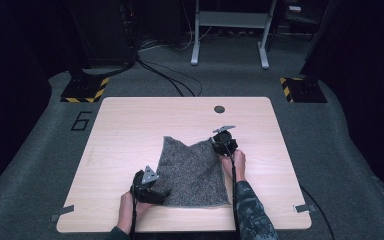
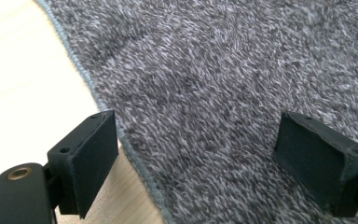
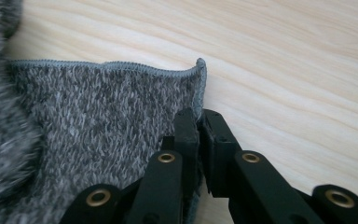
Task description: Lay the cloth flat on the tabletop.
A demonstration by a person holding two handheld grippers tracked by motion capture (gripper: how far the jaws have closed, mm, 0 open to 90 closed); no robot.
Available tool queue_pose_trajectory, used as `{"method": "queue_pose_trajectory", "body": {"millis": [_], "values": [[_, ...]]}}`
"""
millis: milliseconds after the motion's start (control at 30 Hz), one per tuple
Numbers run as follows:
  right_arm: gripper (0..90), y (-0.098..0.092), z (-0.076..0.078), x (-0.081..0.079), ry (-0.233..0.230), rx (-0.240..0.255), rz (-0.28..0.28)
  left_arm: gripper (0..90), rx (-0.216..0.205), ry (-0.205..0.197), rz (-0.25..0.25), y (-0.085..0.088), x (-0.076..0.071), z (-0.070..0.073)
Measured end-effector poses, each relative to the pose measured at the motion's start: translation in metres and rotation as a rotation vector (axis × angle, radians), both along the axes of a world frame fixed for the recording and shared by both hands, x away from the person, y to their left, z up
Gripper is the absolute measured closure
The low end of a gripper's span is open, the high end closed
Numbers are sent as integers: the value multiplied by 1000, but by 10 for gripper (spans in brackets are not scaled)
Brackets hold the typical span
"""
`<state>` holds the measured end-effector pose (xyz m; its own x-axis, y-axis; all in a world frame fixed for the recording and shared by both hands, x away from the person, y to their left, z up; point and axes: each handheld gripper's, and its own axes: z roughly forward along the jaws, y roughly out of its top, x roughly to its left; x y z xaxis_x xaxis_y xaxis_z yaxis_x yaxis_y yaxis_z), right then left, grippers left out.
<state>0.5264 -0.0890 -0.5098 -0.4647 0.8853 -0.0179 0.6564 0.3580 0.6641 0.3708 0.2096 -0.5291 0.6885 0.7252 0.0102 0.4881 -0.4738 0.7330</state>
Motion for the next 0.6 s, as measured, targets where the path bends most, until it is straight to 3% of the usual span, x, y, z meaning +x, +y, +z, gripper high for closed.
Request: {"method": "queue_pose_trajectory", "body": {"millis": [267, 400, 533, 600], "values": [[809, -14, -1, 1, 7, 43, -55, 130, -3, -3, 4, 1, 0, 0], [730, -15, 3, -4, -6, 50, -15, 105, -76, 3, 19, 11, 3, 6], [689, -16, 16, -10, -61, 77, 17, 90, -78, 3, 17, 15, 23, 24], [679, -11, 21, -13, -64, 88, 49, 93, -70, 0, 6, 10, 36, 30]]}}
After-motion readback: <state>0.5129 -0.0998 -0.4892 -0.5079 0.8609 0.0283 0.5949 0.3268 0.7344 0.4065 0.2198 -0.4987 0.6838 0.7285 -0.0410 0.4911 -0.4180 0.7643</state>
